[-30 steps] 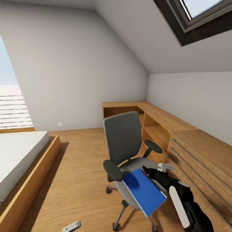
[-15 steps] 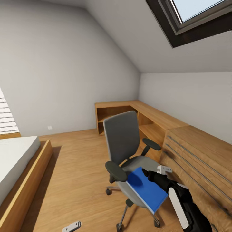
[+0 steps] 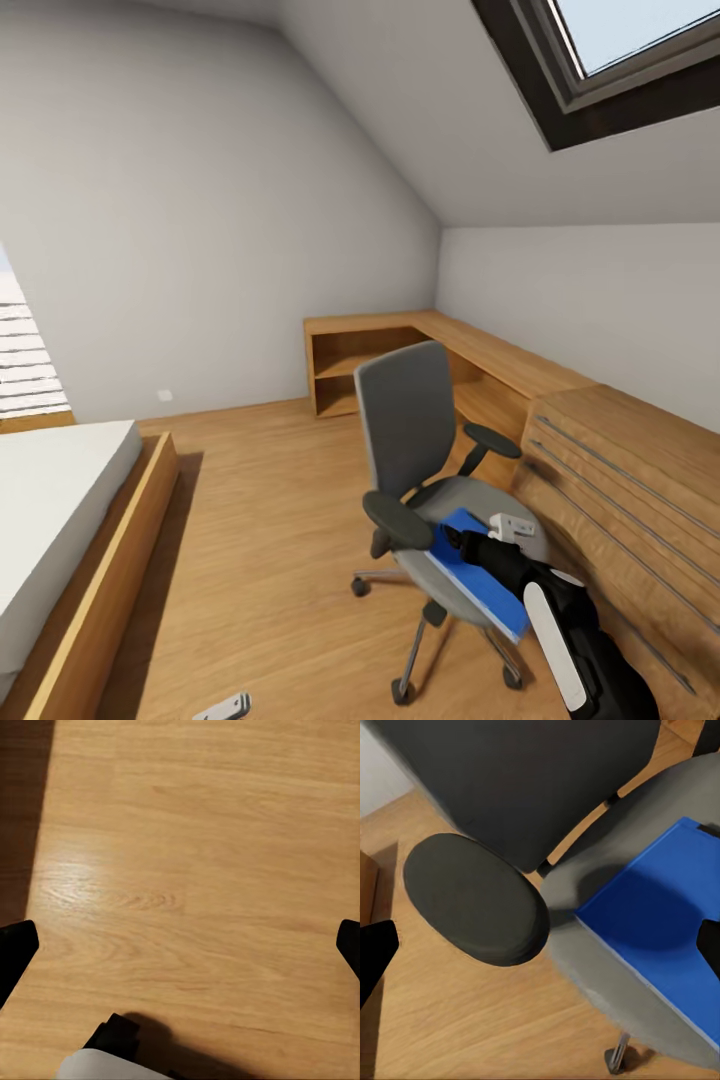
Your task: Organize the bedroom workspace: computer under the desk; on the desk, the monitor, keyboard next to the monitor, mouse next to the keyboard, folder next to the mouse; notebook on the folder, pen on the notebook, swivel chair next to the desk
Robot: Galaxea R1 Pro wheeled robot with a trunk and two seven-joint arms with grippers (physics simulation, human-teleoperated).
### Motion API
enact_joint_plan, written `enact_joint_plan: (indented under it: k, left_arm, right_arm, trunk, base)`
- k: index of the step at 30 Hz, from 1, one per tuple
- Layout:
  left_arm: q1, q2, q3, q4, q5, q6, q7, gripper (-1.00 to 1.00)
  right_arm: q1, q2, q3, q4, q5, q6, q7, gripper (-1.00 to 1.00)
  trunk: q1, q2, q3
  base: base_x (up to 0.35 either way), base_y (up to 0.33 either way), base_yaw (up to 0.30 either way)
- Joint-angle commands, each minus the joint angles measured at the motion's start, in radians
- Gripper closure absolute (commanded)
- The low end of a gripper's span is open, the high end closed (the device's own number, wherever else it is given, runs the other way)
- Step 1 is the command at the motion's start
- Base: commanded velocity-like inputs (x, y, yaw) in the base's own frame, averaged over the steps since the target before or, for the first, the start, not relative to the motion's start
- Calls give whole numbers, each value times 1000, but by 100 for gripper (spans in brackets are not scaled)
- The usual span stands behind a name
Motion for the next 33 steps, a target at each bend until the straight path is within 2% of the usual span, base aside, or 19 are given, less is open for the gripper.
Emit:
enact_joint_plan:
  k: [1,8,15,17,18,20,21,22,27,32,33]
  left_arm:
    - [-1,1,-3,-1,4,1,7,-100]
    - [-1,-3,-19,1,5,-7,7,-100]
    - [-1,-7,-27,-7,7,-9,7,-100]
    - [-1,-8,-28,-8,7,-12,7,-100]
    - [-1,-9,-28,-9,7,-15,7,-100]
    - [-1,-8,-28,-8,7,-34,7,-100]
    - [-1,-8,-28,-8,7,-44,7,-100]
    - [-1,-8,-29,-7,8,-95,7,-100]
    - [-1,-9,-30,-8,8,-122,7,-100]
    - [-1,-8,-32,-16,7,-131,6,-100]
    - [-1,-7,-38,-47,7,-136,6,-100]
  right_arm:
    - [-1,0,-2,-1,-1,6,4,-100]
    - [-1,2,-18,53,-2,6,2,-100]
    - [-1,2,-94,70,-13,6,6,-100]
    - [-1,1,-115,72,-42,6,7,-100]
    - [-1,1,-127,75,-71,6,8,-100]
    - [-1,-1,-135,80,-103,6,8,-100]
    - [-1,-3,-140,88,-135,6,9,-100]
    - [-1,-6,-152,111,-194,6,9,-100]
    - [-1,-7,-197,144,-248,6,10,-100]
    - [-1,-6,-230,151,-261,6,17,-100]
    - [-1,-6,-238,152,-267,6,35,-100]
  trunk:
    - [0,-1,-1]
    - [0,-1,-1]
    - [0,-1,-1]
    - [0,-1,-1]
    - [4,-8,-4]
    - [12,-22,-10]
    - [15,-29,-14]
    - [19,-36,-17]
    - [38,-71,-32]
    - [58,-106,-48]
    - [61,-113,-51]
  base:
    - [114,271,0]
    - [59,100,-87]
    - [5,7,-247]
    - [1,2,-282]
    - [1,1,-287]
    - [0,1,-289]
    - [0,0,-290]
    - [0,0,-292]
    - [0,0,-292]
    - [0,0,-293]
    - [0,0,-293]
